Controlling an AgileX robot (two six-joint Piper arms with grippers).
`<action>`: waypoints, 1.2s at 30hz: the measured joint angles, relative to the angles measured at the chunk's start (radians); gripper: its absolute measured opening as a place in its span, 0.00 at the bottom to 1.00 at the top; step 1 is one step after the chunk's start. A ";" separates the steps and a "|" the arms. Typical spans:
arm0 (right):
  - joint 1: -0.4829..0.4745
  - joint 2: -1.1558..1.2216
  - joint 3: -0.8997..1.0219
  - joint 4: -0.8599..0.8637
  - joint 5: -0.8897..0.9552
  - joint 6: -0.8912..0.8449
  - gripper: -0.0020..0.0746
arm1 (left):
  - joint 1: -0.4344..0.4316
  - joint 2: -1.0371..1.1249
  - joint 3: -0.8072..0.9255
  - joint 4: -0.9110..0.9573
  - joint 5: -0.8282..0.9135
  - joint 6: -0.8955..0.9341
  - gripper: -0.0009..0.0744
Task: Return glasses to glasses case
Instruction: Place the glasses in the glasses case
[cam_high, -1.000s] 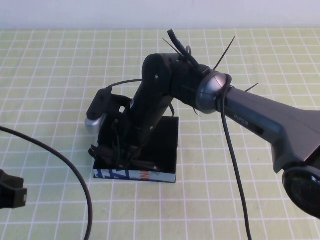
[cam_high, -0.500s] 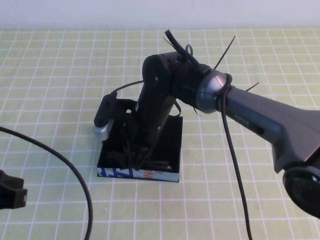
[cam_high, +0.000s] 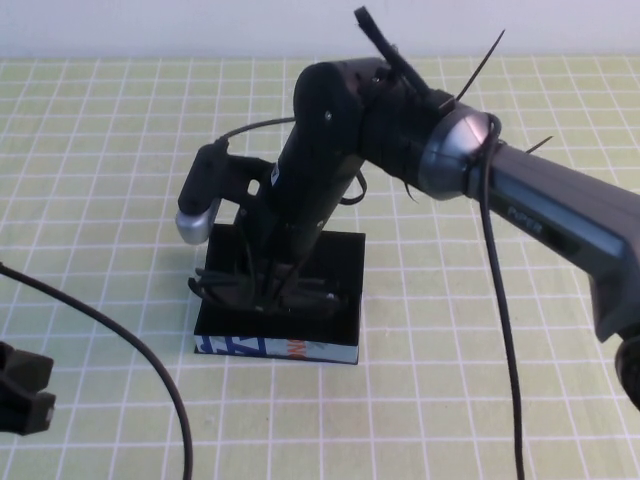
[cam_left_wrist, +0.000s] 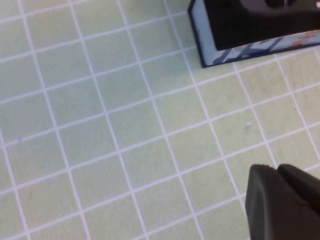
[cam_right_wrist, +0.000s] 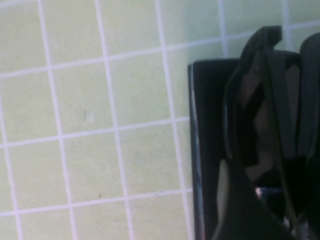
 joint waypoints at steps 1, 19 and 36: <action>0.000 -0.015 0.000 0.000 0.000 0.002 0.36 | 0.000 0.000 0.000 -0.009 0.000 0.020 0.01; -0.083 -0.117 -0.031 0.122 0.039 0.038 0.12 | 0.000 0.003 0.000 -0.138 0.001 0.198 0.01; -0.219 -0.108 -0.031 0.223 -0.027 0.176 0.05 | -0.106 0.306 -0.005 -0.283 -0.168 0.394 0.01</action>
